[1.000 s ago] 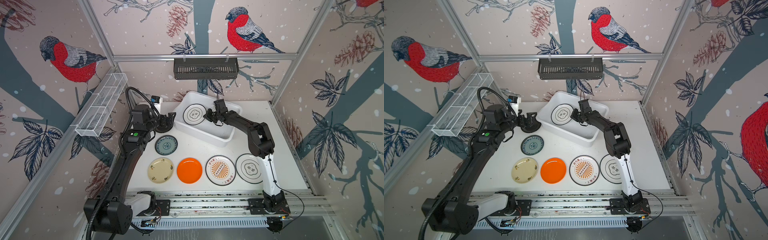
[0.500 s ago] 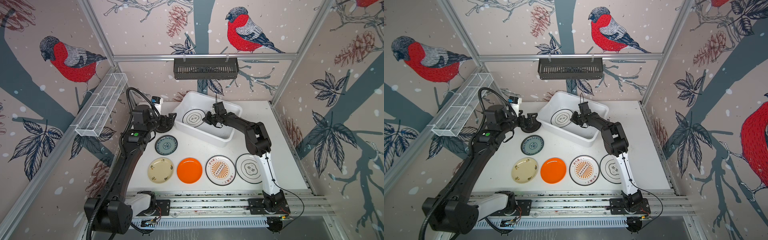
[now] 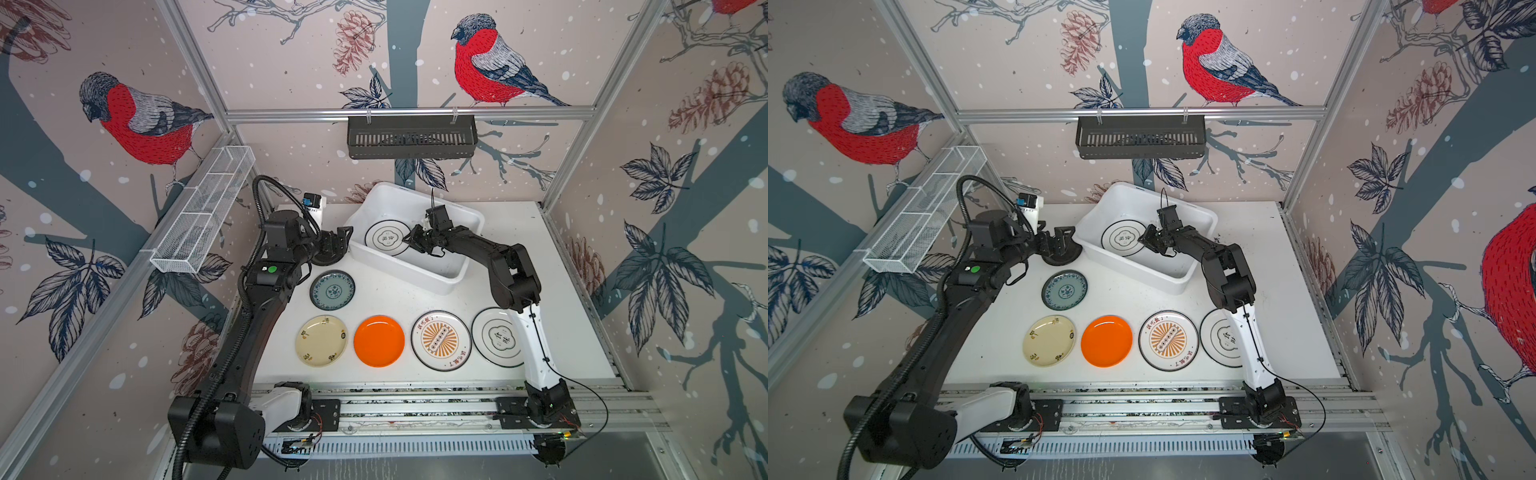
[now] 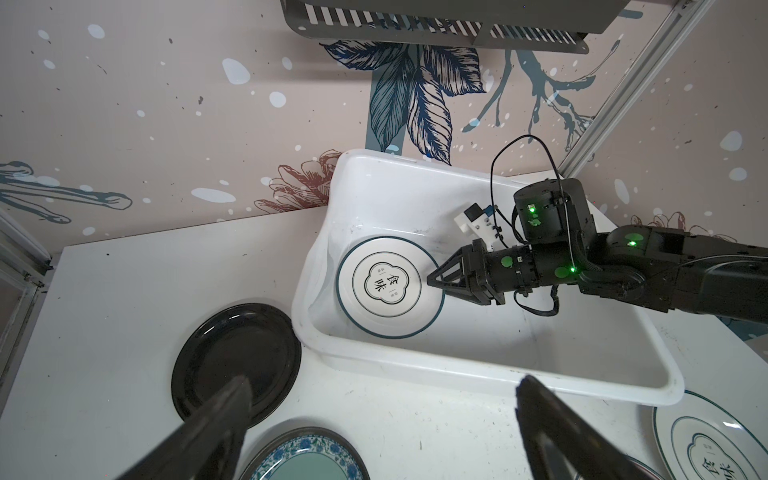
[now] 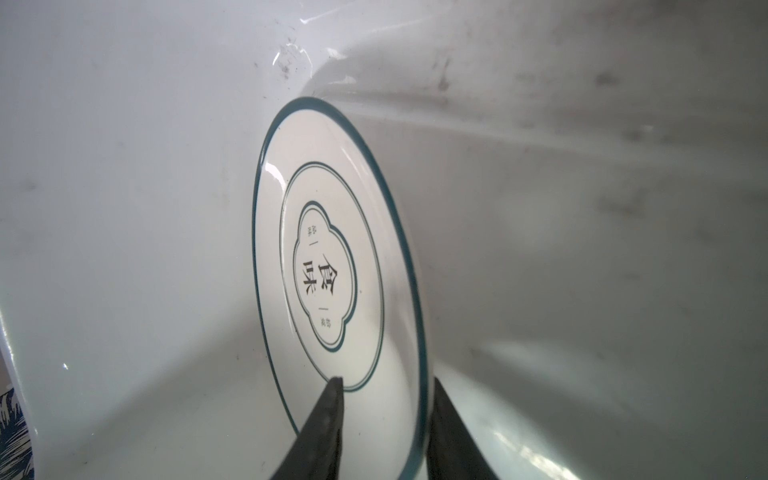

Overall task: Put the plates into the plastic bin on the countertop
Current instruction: 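Lower the plate into the bin and open the right gripper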

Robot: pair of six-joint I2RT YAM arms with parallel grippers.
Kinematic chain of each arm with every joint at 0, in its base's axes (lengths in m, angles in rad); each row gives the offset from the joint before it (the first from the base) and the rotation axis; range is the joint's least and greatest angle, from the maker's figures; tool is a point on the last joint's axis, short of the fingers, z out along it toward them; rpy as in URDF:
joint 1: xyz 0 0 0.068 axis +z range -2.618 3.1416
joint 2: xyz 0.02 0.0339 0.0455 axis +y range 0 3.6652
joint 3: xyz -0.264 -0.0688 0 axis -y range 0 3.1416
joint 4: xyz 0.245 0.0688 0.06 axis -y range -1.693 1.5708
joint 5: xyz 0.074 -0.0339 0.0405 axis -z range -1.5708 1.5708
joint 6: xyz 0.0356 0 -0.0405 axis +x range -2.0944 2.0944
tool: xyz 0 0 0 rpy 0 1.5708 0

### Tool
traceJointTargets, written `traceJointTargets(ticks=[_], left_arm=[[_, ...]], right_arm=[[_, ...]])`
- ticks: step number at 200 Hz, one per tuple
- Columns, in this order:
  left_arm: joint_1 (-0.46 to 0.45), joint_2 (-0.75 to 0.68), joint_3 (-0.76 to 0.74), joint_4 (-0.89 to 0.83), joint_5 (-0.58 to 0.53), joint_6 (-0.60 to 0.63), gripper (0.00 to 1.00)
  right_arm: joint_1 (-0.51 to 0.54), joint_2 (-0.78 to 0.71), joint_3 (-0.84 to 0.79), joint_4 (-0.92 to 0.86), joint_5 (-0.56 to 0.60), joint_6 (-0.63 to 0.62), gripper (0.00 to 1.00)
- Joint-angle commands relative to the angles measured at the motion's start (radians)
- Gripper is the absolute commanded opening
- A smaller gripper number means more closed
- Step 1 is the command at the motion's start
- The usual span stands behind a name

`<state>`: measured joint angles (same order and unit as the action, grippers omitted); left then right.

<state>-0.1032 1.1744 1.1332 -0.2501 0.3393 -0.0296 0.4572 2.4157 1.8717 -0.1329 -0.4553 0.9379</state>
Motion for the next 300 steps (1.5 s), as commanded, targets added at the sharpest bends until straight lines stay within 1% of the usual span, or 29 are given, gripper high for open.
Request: traceJointTargets(ticks=[1,15,30,95,115,129,156,190,219,251,281,290,300], left_arm=[[-0.001,-0.001,-0.001,0.032,0.022,-0.013,0.98],[-0.001,0.0,-0.001,0.032,0.024,-0.015,0.98],[-0.001,-0.001,0.0,0.033,0.026,-0.016,0.98],[-0.001,-0.007,-0.001,0.032,0.03,-0.016,0.98],[-0.001,-0.006,0.001,0.032,0.03,-0.017,0.98],[-0.001,-0.006,0.005,0.03,0.029,-0.016,0.98],[-0.001,-0.023,0.002,0.04,-0.009,-0.02,0.98],[-0.002,-0.028,0.013,0.034,0.004,-0.026,0.98],[-0.001,-0.034,0.017,0.028,0.012,-0.028,0.98],[-0.001,-0.047,0.013,0.028,0.016,-0.017,0.98],[-0.001,-0.05,0.016,0.02,0.035,-0.012,0.98],[-0.001,-0.052,0.018,0.019,0.039,-0.009,0.98],[-0.001,-0.057,0.015,0.019,0.043,-0.006,0.98]], right_arm=[[-0.001,0.003,0.009,-0.008,0.002,-0.016,0.38],[-0.002,0.002,0.017,-0.022,0.007,-0.021,0.41],[-0.002,0.001,0.03,-0.055,0.025,-0.032,0.5],[-0.005,-0.006,0.078,-0.153,0.071,-0.069,0.56],[-0.006,-0.016,0.095,-0.177,0.084,-0.08,0.6],[-0.005,-0.024,0.11,-0.202,0.095,-0.089,0.6],[-0.001,-0.056,0.113,-0.229,0.118,-0.104,0.61],[-0.002,-0.093,0.127,-0.257,0.137,-0.117,0.61],[0.0,-0.11,0.165,-0.325,0.165,-0.134,0.61],[0.019,-0.206,0.153,-0.357,0.218,-0.164,0.6],[0.042,-0.337,0.139,-0.426,0.303,-0.208,0.6],[0.051,-0.397,0.114,-0.455,0.341,-0.225,0.6],[0.056,-0.471,0.051,-0.47,0.372,-0.235,0.61]])
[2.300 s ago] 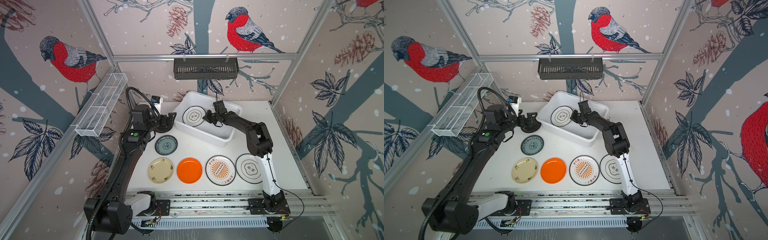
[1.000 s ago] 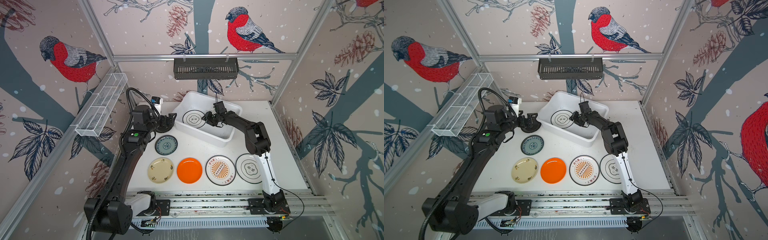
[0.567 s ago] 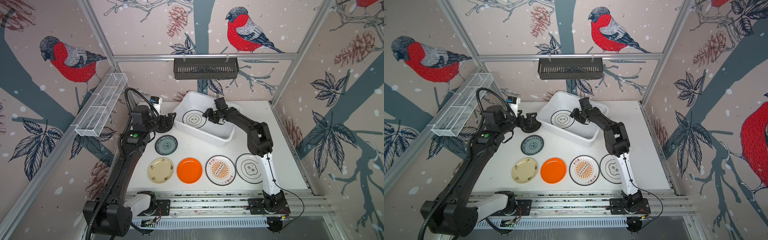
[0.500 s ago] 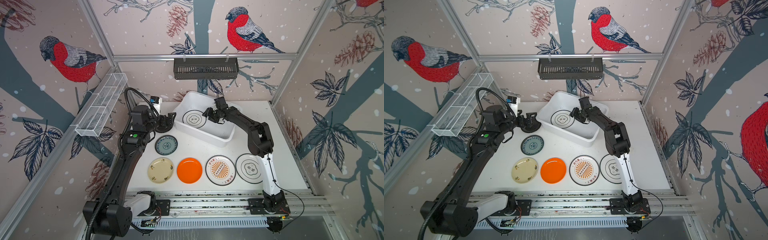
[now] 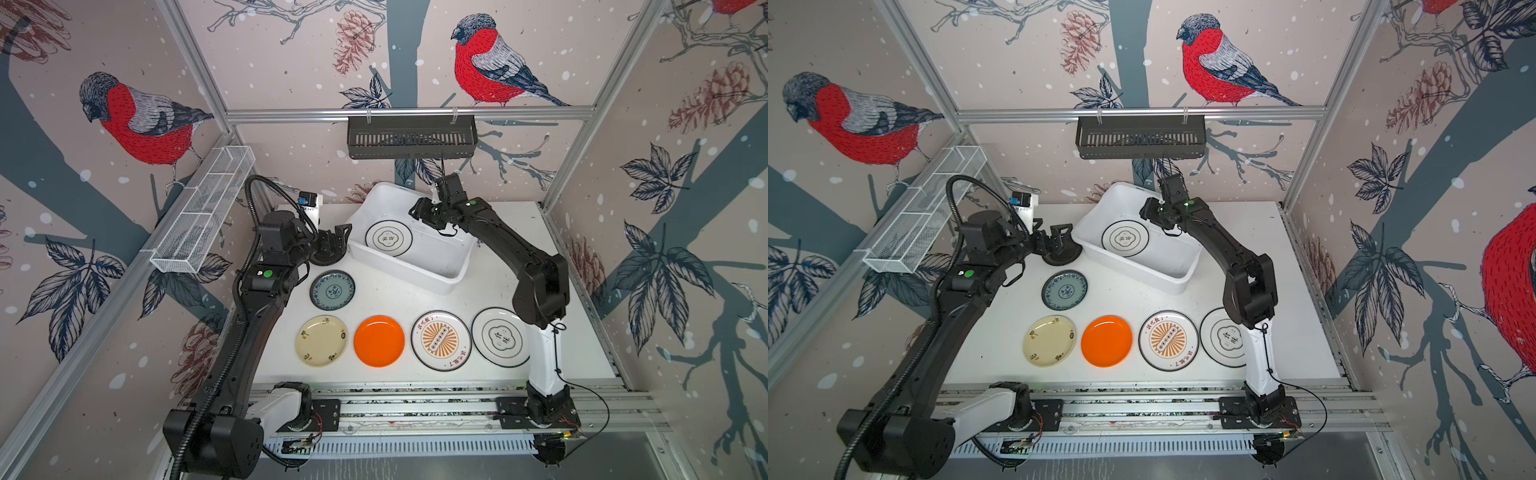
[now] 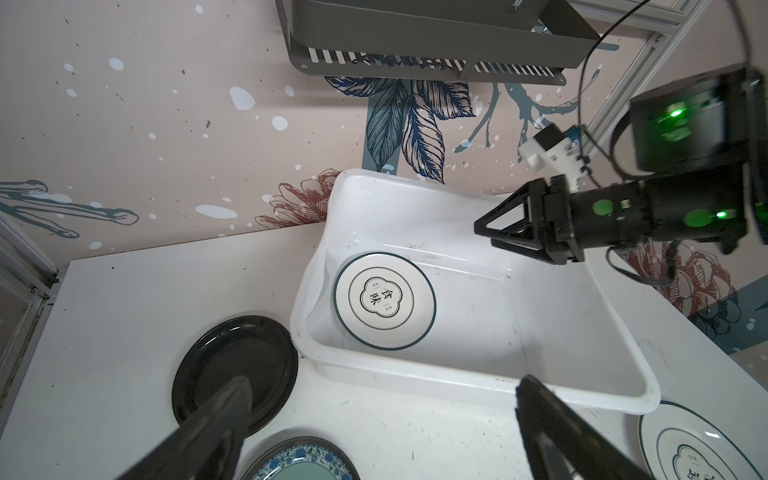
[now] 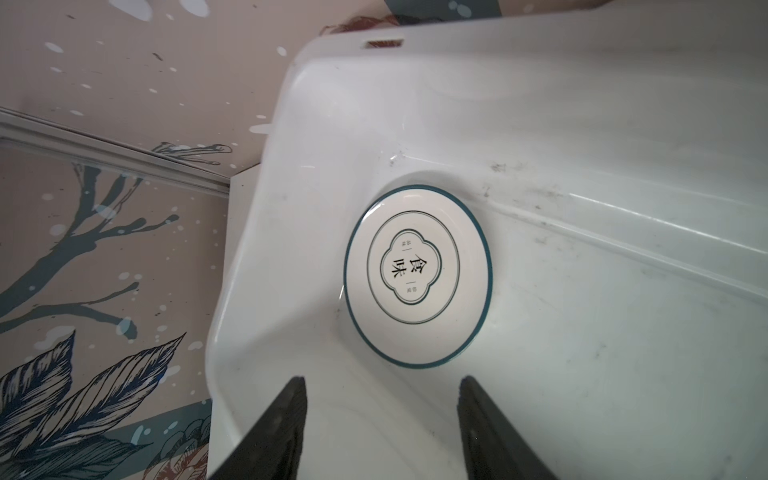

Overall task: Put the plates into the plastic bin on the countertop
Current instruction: 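Lower the plate into the bin and open the right gripper, then move the right gripper to the nearer teal-rimmed white plate edge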

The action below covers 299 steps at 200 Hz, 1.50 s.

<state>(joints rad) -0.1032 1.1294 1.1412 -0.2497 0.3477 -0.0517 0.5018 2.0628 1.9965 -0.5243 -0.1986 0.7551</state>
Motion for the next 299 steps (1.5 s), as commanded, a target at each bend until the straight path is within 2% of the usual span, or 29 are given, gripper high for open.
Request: traceJointTargets(ticks=[1,60,98,126,161,246,299], left_arm=[[-0.001,-0.012,0.006,0.019,0.034,0.016,0.98],[-0.003,-0.014,0.01,0.005,0.082,0.048,0.98],[-0.003,-0.011,0.023,-0.013,0.118,0.058,0.98],[-0.004,-0.005,0.021,-0.02,0.145,0.058,0.98],[-0.004,-0.006,0.008,-0.011,0.16,0.049,0.98],[-0.006,-0.02,-0.017,0.002,0.168,0.033,0.98],[-0.007,-0.017,-0.02,0.01,0.171,0.025,0.98]], right_arm=[[0.011,-0.126,-0.082,-0.079,0.117,-0.052,0.61],[0.009,-0.664,-0.662,-0.135,0.184,-0.01,0.6],[0.01,-0.973,-0.97,-0.245,0.089,0.077,0.56],[0.029,-1.112,-1.146,-0.285,-0.006,0.131,0.52],[0.083,-1.197,-1.294,-0.322,-0.044,0.194,0.51],[0.144,-1.189,-1.496,-0.289,-0.152,0.226,0.53],[0.145,-1.149,-1.51,-0.31,-0.064,0.212,0.54]])
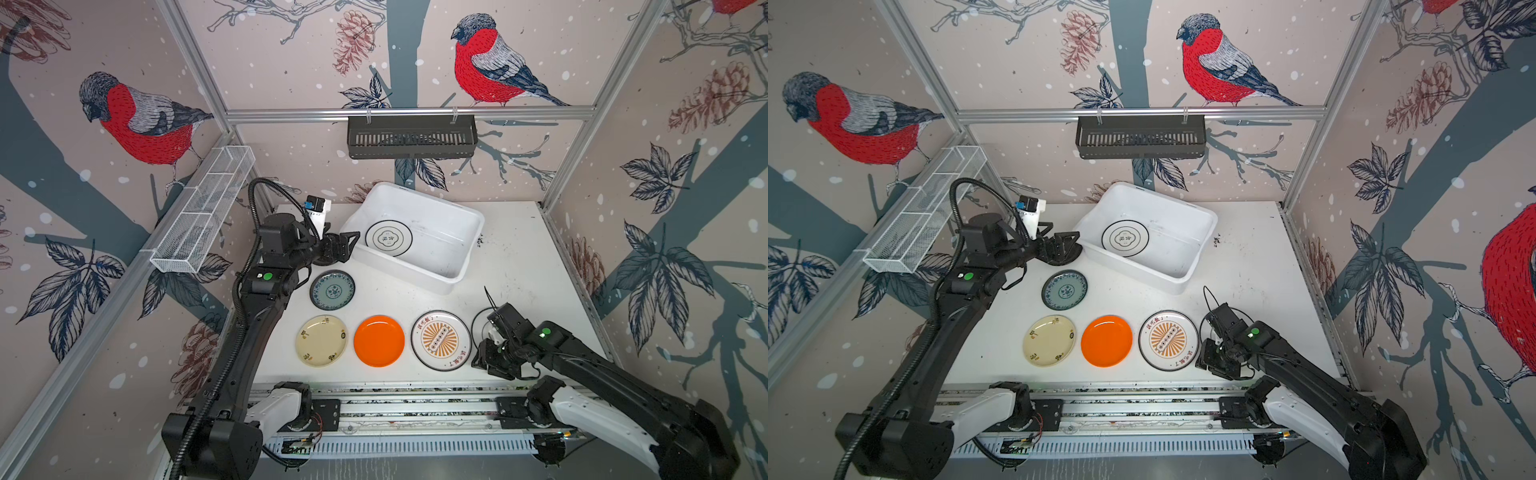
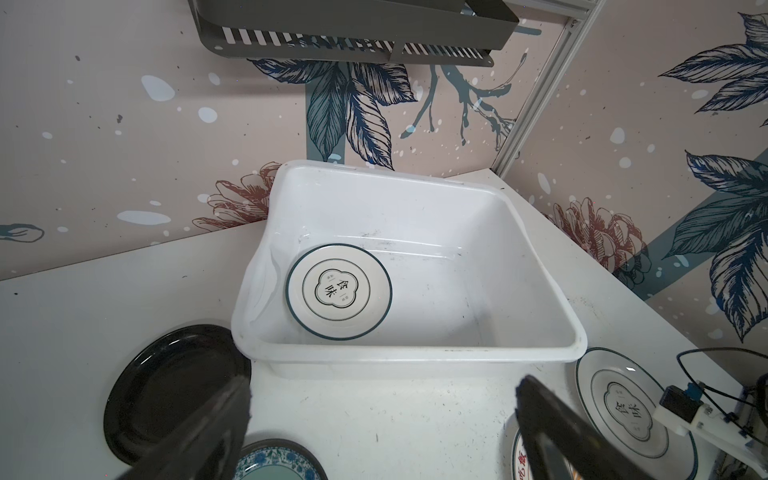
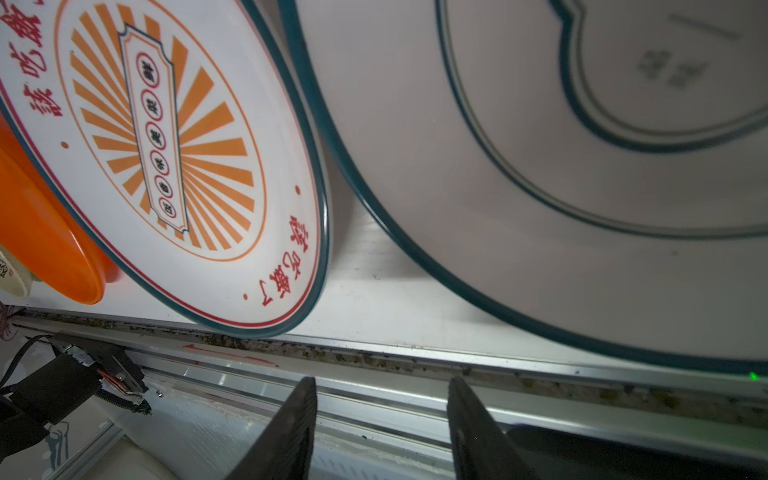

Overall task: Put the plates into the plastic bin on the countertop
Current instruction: 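Move the right gripper to the nearer teal-rimmed white plate edge, then push the teal-rimmed plate edge and grip it upright with the right gripper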

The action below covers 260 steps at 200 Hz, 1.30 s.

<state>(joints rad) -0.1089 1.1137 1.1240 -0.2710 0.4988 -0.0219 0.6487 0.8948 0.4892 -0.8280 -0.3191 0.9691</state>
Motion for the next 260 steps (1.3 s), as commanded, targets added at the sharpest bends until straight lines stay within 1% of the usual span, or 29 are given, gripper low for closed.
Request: traceJointTargets(ticks=[1,25,136,173,191,213,260], left_arm=[[-0.002,-0.002,-0.003,0.031,0.02,-0.005,0.98],[-0.003,0.0,-0.003,0.036,0.023,-0.012,0.98],[-0.008,-0.002,-0.005,0.036,0.024,-0.016,0.98],[-0.008,0.003,-0.003,0.036,0.022,-0.018,0.98],[-0.008,0.003,0.0,0.036,0.019,-0.016,0.98],[-0.009,0.005,-0.004,0.036,0.014,-0.009,0.98],[-0.009,0.016,-0.01,0.036,0.007,0.0,0.98]], right_arm=[[-0.002,0.02,-0.003,-0.007,0.06,-0.002,0.54],[-0.008,0.025,0.009,-0.01,0.119,0.007,0.55],[-0.111,0.079,-0.015,0.056,0.144,-0.065,0.55],[-0.186,0.082,-0.012,0.083,0.192,-0.088,0.55],[-0.246,0.089,-0.009,0.107,0.206,-0.115,0.55],[-0.319,0.102,-0.011,0.161,0.195,-0.138,0.55],[-0.429,0.149,0.003,0.291,0.201,-0.172,0.55]])
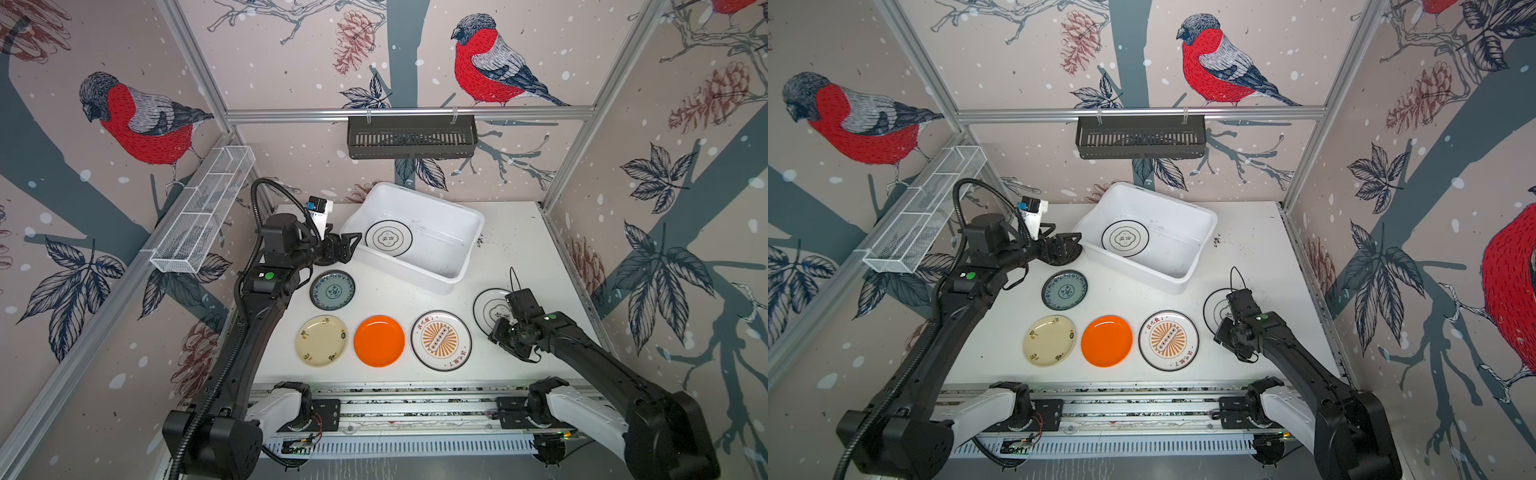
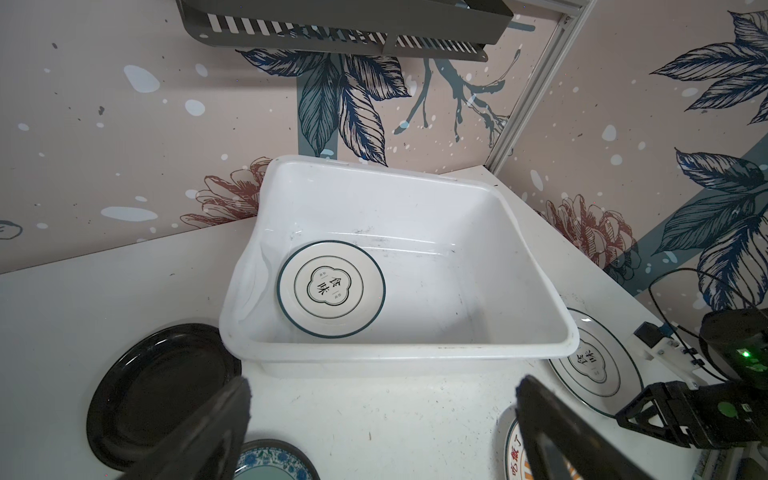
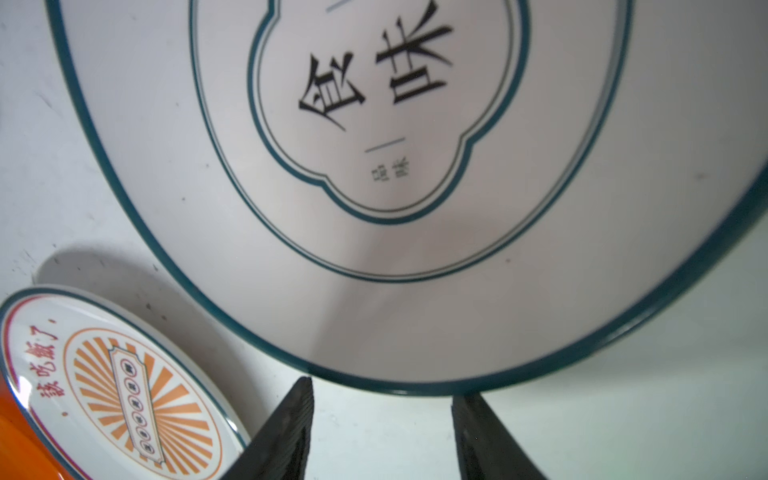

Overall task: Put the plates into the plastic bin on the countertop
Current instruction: 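Push the teal-rimmed plate edge and grip it upright with the right gripper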

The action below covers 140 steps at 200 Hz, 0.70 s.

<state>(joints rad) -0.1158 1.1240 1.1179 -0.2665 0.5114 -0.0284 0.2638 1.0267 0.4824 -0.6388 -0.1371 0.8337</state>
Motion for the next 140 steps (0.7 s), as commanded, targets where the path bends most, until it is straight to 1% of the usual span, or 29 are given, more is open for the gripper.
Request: traceJointTargets(ticks=[1,27,42,54,86,105,130,140], left_arm=[[-0.002,0.006,-0.004,0.033,-0.005,0.007,0.98],[-0.002,0.015,-0.004,0.036,-0.006,0.005,0.98],[-0.003,0.017,-0.003,0.03,-0.009,0.01,0.98],[-0.002,0.013,-0.001,0.022,-0.012,0.02,0.98],[-0.003,0.004,-0.001,0.007,-0.011,0.046,0.98],[-0.002,0.0,-0.001,0.004,0.002,0.056,0.98],[-0.004,-0.004,0.0,0.009,0.018,0.048,0.98],[-0.004,-0.006,-0.001,0.01,0.028,0.047,0.98]], right_arm=[[-0.046,0.018,0.009,0.106,0.018,-0.037,0.55],[-0.112,0.06,0.014,0.177,0.004,-0.061,0.55],[-0.142,0.086,0.026,0.177,-0.016,-0.082,0.54],[-0.15,0.079,0.034,0.16,-0.015,-0.091,0.54],[-0.178,-0.038,0.02,0.12,-0.037,-0.087,0.56],[-0.227,-0.109,0.0,0.092,-0.079,-0.087,0.56],[-0.29,-0.184,-0.041,0.083,-0.089,-0.081,0.56],[-0.327,-0.208,-0.056,0.09,-0.111,-0.084,0.56]])
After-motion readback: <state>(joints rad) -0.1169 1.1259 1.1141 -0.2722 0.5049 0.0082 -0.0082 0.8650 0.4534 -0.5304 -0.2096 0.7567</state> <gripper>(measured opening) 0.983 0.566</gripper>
